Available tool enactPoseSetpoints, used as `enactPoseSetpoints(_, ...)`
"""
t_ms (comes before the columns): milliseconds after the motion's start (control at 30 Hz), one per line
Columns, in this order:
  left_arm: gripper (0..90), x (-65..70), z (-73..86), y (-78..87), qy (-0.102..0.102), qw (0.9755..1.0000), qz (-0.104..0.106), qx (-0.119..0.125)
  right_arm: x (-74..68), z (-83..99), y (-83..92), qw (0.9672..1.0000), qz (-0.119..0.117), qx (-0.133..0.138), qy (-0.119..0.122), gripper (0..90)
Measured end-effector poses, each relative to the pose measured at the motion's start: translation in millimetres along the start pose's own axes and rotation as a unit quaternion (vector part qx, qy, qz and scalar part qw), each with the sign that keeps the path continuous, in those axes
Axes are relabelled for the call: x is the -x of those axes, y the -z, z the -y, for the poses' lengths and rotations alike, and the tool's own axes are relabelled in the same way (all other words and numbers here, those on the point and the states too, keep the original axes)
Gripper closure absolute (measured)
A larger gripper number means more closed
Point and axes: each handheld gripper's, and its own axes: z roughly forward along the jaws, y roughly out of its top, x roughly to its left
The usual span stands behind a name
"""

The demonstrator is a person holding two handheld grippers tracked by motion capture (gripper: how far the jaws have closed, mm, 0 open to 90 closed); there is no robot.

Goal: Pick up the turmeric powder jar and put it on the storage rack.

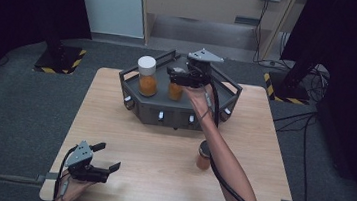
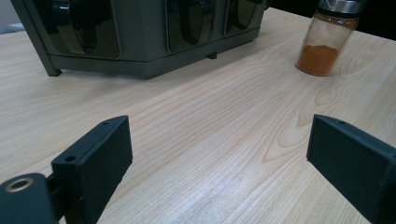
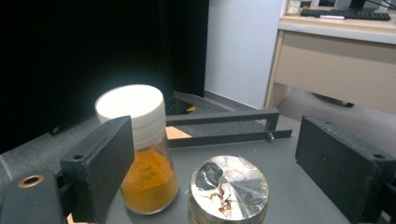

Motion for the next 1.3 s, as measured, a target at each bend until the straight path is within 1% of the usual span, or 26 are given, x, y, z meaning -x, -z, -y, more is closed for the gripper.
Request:
enactPoseSetpoints(333,5.9,0.2,-0.4,-0.4,0.0,1.0,-0.001,-0.001,3.3,-13.1,31.1,0.9997,-0.014,0.011,0.017,11.6)
enactPoseSetpoints(600,5.9,0.8,-0.4,-0.5,-0.001,1.0,-0.003,-0.001,5.6,-10.0,56.7,0.9989,-0.03,0.017,0.032,11.8)
enactPoseSetpoints(700,6.0,0.8,-0.4,-0.3,-0.001,1.0,-0.002,-0.001,5.9,-7.6,68.0,0.9987,-0.033,0.021,0.033,11.8)
enactPoseSetpoints(767,6.0,0.8,-0.4,-0.3,-0.001,1.0,-0.003,-0.001,7.0,-7.9,74.9,0.9985,-0.037,0.018,0.036,11.7)
enactPoseSetpoints(833,6.0,0.7,-0.5,-0.4,0.0,1.0,-0.002,-0.001,6.6,-5.8,82.7,0.9982,-0.036,0.023,0.042,11.7)
enactPoseSetpoints(933,6.0,0.6,-0.4,-0.3,0.0,1.0,-0.002,-0.001,8.6,-3.3,93.8,0.9981,-0.042,0.022,0.039,11.6)
enactPoseSetpoints(1167,6.0,0.4,-0.3,-0.1,0.002,1.0,-0.002,-0.001,9.6,11.7,119.0,0.9977,-0.043,0.021,0.047,11.6)
enactPoseSetpoints(1200,6.0,0.4,-0.4,0.0,0.003,1.0,-0.002,-0.002,10.1,14.0,122.8,0.9977,-0.043,0.021,0.047,11.6)
enactPoseSetpoints(1300,6.0,0.3,-0.1,0.1,0.004,1.0,-0.003,-0.001,15.2,22.1,133.5,0.9978,-0.05,0.023,0.036,11.6)
